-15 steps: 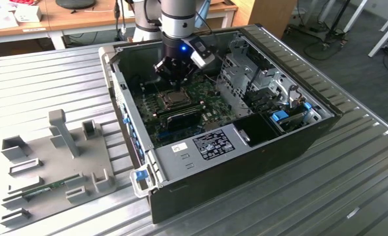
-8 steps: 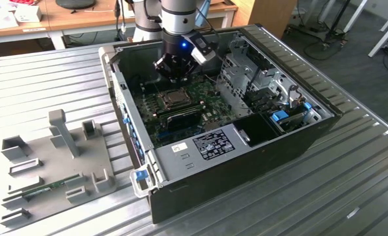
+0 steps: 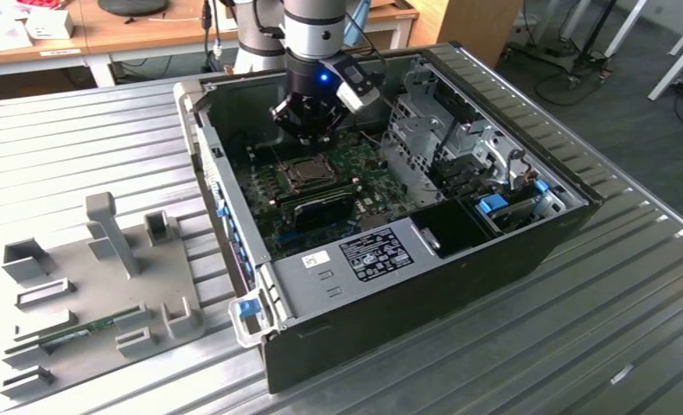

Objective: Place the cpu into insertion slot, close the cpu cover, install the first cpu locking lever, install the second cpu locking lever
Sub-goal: 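Install the first cpu locking lever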

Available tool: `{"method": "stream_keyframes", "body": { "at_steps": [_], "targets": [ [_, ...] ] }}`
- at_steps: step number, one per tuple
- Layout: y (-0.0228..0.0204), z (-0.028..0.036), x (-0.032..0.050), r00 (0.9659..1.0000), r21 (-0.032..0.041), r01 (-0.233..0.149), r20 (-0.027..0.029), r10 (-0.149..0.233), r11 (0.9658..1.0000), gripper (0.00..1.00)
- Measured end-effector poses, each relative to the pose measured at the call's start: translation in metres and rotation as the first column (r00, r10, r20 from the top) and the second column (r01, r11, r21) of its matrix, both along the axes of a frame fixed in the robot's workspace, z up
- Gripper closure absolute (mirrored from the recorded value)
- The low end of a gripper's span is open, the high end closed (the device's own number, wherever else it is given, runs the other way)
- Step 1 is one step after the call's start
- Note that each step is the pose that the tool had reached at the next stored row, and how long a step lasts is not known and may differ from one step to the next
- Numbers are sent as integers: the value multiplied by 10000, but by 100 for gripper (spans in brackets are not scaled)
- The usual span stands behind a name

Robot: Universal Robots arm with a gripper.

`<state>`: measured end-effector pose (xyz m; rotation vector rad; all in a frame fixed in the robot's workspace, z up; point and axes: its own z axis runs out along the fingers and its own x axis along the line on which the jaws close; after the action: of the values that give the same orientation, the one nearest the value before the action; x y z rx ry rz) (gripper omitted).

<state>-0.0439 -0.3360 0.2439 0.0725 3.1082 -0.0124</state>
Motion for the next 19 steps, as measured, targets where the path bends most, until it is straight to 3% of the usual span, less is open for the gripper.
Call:
{"method": "stream_keyframes", "body": {
  "at_steps": [6, 19],
  "targets": [
    [0, 1, -16, 10000, -2, -1, -1, 1, 10000, 90],
    [0, 0, -244, 10000, -2, -1, 15, 1, 10000, 90]
  ]
}}
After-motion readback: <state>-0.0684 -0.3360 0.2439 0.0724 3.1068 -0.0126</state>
